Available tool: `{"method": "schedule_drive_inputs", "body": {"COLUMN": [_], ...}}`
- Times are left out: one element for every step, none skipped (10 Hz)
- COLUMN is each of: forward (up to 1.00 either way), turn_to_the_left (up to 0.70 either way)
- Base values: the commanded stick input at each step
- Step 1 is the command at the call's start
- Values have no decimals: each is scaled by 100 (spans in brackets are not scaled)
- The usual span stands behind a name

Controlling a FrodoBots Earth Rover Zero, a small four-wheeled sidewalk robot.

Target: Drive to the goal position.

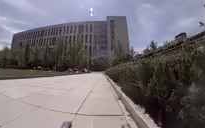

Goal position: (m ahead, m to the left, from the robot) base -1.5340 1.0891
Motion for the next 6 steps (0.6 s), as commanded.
{"method": "schedule_drive_inputs", "body": {"forward": [2,4,0,0,3,4], "turn_to_the_left": [0,0,0,0,0,0]}}
